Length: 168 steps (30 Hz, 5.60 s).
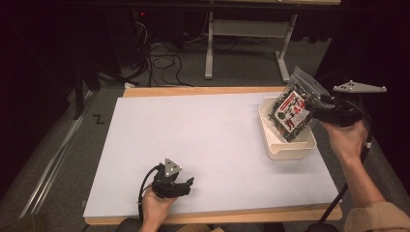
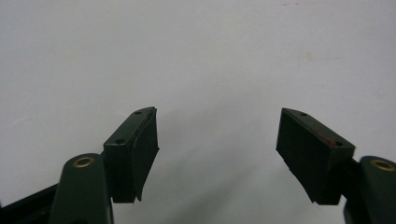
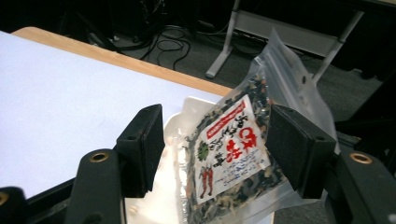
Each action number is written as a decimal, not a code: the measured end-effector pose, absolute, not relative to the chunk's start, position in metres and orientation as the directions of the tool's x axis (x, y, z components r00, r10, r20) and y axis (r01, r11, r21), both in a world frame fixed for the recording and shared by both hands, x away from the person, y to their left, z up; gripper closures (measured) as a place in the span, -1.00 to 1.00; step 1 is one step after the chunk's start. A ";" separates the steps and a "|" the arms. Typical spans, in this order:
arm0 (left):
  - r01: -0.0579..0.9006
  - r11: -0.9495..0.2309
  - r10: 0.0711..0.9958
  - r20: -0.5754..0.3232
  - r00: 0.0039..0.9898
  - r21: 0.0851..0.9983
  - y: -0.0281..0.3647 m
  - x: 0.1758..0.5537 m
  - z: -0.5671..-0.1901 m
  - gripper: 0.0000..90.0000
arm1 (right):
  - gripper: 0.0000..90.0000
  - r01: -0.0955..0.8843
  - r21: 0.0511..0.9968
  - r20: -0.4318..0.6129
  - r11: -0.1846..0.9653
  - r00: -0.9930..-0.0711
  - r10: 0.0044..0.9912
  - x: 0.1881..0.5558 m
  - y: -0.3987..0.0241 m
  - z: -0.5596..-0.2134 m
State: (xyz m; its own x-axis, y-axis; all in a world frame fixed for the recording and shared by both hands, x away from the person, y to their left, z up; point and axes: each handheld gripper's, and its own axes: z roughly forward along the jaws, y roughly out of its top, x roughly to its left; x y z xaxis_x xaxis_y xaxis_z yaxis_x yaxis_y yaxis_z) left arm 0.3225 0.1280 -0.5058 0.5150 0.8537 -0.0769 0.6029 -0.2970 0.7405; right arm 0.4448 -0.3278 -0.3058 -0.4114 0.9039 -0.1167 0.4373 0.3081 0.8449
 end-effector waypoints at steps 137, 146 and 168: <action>0.593 -0.309 0.842 -0.076 0.535 0.744 0.122 0.329 -0.505 -0.34 | -0.13 0.440 0.832 0.064 0.338 -0.681 0.730 0.369 -0.239 -0.426; 0.590 -0.310 0.843 -0.071 0.533 0.745 0.122 0.329 -0.504 -0.34 | -0.09 0.468 0.809 0.071 0.355 -0.678 0.731 0.378 -0.231 -0.434; 0.590 -0.304 0.843 -0.077 0.532 0.748 0.122 0.328 -0.504 -0.34 | -0.04 0.513 0.774 0.086 0.371 -0.665 0.742 0.393 -0.219 -0.452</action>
State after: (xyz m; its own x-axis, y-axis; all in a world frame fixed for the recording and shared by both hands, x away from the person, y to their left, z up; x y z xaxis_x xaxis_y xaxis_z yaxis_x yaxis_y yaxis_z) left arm 0.3282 0.1225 -0.5040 0.5324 0.8430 -0.0768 0.5896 -0.3042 0.7482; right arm 0.3931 -0.2193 -0.4519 -0.6654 0.7416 0.0857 0.5129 0.3707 0.7743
